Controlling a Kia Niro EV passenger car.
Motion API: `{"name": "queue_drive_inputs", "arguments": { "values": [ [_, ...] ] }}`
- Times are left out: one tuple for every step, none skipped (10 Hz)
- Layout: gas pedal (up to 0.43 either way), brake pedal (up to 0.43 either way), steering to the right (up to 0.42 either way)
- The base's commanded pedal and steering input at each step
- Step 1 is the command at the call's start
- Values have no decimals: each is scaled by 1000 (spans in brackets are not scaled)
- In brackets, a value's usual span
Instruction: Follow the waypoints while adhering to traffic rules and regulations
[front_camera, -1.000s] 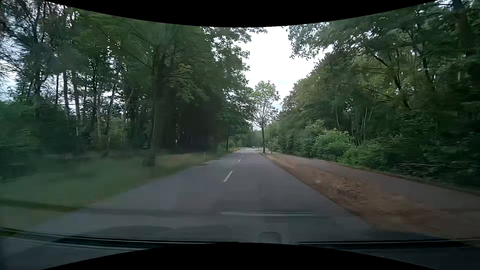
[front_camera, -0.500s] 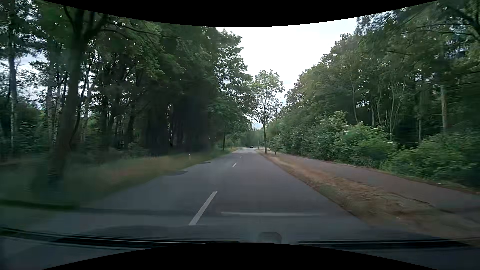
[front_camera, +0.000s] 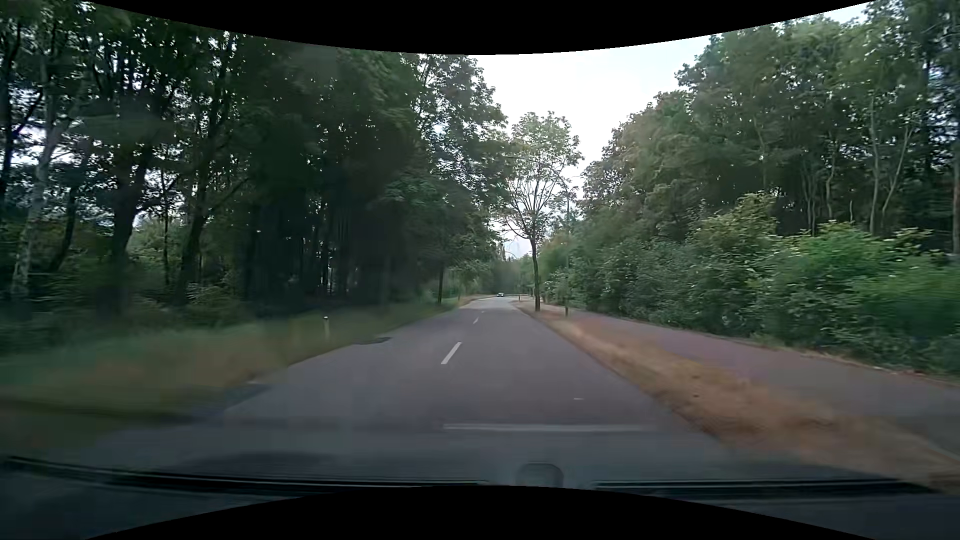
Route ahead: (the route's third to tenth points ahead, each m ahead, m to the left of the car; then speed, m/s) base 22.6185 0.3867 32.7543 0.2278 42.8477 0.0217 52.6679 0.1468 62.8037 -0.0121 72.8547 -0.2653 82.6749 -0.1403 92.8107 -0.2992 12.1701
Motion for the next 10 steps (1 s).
{"name": "queue_drive_inputs", "arguments": {
  "values": [
    [150, 0, -1],
    [150, 0, -1],
    [150, 0, -1],
    [150, 0, 0],
    [150, 0, 0],
    [150, 0, 0],
    [150, 0, 0],
    [150, 0, 0],
    [150, 0, 0],
    [150, 0, 0]
  ]
}}
